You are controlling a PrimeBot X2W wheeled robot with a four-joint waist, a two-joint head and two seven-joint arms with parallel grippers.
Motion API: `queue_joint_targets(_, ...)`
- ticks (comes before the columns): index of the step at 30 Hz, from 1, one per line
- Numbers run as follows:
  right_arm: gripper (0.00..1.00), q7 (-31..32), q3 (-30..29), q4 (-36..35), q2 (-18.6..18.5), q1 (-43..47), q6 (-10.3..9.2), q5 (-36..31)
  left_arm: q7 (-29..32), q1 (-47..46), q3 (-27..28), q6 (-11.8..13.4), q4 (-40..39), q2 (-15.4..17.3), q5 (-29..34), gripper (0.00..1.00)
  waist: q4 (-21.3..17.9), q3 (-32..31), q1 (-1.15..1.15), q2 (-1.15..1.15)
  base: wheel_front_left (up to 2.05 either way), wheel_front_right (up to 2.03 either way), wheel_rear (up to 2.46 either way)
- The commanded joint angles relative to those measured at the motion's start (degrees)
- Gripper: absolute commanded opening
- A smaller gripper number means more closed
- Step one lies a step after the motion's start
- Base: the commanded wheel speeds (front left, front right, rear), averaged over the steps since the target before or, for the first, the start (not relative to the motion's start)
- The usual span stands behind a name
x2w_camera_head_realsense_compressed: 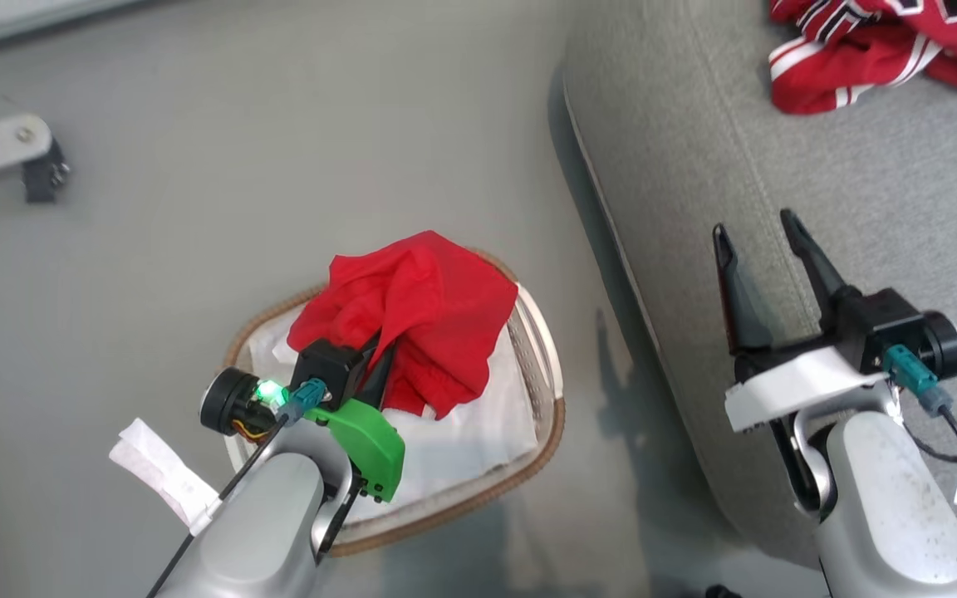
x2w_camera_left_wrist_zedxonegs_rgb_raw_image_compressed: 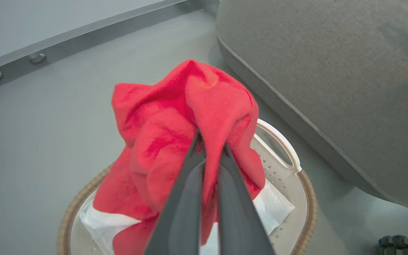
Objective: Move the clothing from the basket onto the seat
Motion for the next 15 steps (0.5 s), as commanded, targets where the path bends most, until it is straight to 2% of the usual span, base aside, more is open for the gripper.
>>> queue_joint_targets(1, 1.00, 0.0, -0.1, 0.5, -0.3, 2.0, -0.08, -0.6, 0.0, 1.4, 0.1, -0.4, -1.1, 0.4, 0.9, 0.00, 4.1, -11.7, 0.00, 0.00, 0.00, 0.00, 0.00)
queue_joint_targets(7, 1.00, 0.0, 0.6, 1.8, -0.3, 5.6, -0.08, -1.5, 0.0, 0.8, -0.4, -0.4, -5.4, 2.5, 2.0, 0.00, 5.3, -20.1, 0.00, 0.00, 0.00, 0.00, 0.00)
queue_joint_targets(15, 1.00, 0.0, 2.1, 2.9, -0.3, 8.7, -0.08, -2.5, 0.0, -5.6, -4.6, -0.4, -9.9, 6.5, 1.1, 0.00, 6.1, -27.9, 0.00, 0.00, 0.00, 0.00, 0.00)
